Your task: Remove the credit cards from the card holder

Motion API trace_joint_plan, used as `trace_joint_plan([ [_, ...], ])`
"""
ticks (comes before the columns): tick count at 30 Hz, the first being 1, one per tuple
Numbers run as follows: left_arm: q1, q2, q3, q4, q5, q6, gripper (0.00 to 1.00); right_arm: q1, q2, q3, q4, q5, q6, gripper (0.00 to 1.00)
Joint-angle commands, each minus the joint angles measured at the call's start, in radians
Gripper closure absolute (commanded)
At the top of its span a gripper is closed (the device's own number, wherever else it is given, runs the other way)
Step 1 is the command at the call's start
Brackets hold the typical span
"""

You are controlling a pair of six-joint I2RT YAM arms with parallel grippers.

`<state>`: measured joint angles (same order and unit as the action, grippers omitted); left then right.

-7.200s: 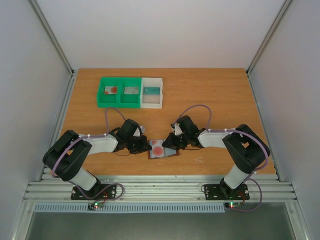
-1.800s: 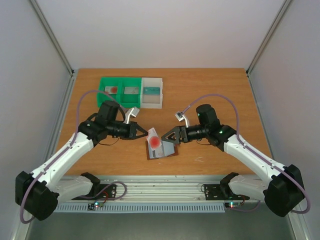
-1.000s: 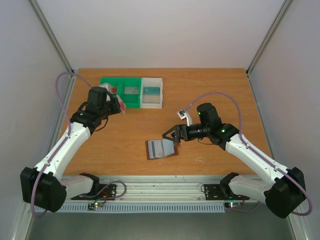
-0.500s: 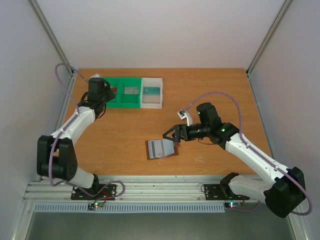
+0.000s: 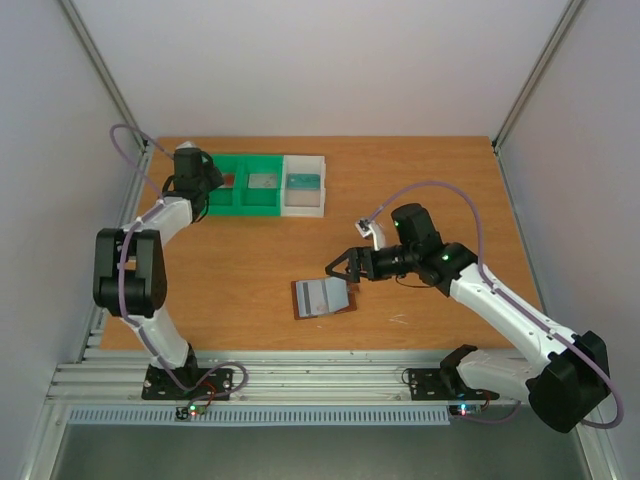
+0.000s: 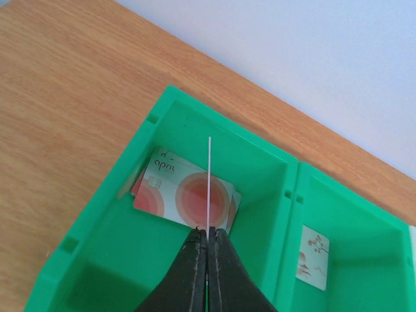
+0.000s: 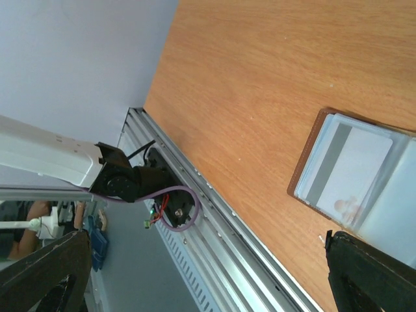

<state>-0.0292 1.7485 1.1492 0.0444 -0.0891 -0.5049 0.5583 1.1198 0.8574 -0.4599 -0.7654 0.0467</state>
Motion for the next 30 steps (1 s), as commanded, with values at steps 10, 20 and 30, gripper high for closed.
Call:
trace_joint_plan([
  [10, 0.017, 0.18, 0.14, 0.153, 0.083, 0.016, 0.99, 0.002, 0.054, 0.04, 0.021, 0.027, 0.007, 0.02],
  [20, 0.017, 0.26, 0.209, 0.102, 0.115, 0.037, 0.98, 0.002, 0.07, 0.057, -0.009, 0.052, -0.015, 0.02],
  [30, 0.017, 0.297, 0.239, 0.038, 0.101, 0.076, 0.96, 0.003, 0.074, 0.066, -0.028, 0.07, -0.03, 0.02],
])
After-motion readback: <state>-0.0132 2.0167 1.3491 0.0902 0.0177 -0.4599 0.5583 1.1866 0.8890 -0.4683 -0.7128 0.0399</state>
